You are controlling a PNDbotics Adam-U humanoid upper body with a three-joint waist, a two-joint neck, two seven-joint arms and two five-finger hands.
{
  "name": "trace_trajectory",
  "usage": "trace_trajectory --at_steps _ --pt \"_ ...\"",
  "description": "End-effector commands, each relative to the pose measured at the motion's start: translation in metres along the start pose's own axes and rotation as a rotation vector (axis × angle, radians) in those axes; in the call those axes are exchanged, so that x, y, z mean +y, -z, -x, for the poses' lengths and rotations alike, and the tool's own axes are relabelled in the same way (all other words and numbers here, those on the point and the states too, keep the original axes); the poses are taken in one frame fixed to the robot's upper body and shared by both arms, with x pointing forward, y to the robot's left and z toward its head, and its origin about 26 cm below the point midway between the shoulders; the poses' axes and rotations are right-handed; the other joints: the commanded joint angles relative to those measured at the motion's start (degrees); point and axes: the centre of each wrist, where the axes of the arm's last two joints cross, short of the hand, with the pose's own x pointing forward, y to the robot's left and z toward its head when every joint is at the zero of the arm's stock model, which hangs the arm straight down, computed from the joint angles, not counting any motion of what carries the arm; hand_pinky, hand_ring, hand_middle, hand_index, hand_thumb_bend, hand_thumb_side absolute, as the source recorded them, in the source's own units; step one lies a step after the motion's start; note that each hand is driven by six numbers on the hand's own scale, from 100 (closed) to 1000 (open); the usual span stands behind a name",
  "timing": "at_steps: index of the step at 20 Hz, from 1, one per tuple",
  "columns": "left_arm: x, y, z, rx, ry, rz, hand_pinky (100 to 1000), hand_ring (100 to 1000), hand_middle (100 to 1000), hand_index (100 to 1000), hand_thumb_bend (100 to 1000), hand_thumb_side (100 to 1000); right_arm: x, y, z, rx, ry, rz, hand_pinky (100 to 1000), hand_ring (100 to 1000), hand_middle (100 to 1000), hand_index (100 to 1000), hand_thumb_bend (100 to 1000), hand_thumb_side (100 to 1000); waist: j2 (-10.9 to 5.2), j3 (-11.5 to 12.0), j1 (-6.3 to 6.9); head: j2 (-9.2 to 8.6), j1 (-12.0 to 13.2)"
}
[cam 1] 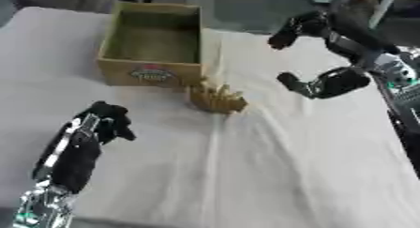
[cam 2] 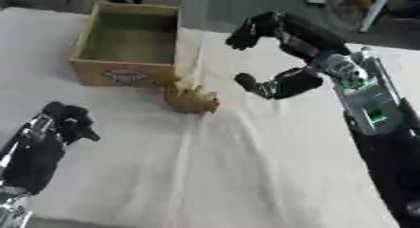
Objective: Pick up objects on the table and place them in the box.
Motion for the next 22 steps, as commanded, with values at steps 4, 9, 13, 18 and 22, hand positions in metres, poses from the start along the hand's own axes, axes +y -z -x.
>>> trace_trajectory --at_steps 4,9,13,18,22 --pt "0.003 0.001 -0.008 -0.022 0.021 0.001 575 496 511 654 100 734 -0.01 -0.003 -0.003 -0.006 -0.005 0.026 617 643 631 803 218 305 -0.71 -0.1 0.38 -0.75 -0.1" --pt "0.003 0.001 -0.008 -0.023 0.021 0.002 575 496 511 654 100 732 -0.008 -0.003 -0.003 -0.007 0.004 0.026 611 636 625 802 207 300 -0.79 -0.1 0.38 -1.01 -0.1" --pt "0.003 0.001 -0.008 -0.022 0.022 0.002 575 496 511 654 100 732 -0.008 -0.003 -0.003 -0.006 0.006 0.023 611 636 625 801 206 301 -0.8 -0.2 0.37 -0.89 -0.2" --pt "0.002 0.001 -0.007 -0.019 0.018 0.007 575 496 511 654 100 733 0.0 0.01 0.002 -0.031 0.053 -0.023 588 626 619 796 186 283 -0.9 -0.1 0.38 -0.71 -0.3" --pt "0.002 0.0 -0.006 -0.015 0.015 0.007 575 496 511 655 100 734 0.008 0.027 0.012 -0.047 0.103 -0.085 582 629 627 798 188 287 -1.07 0.2 0.48 -0.4 -0.6"
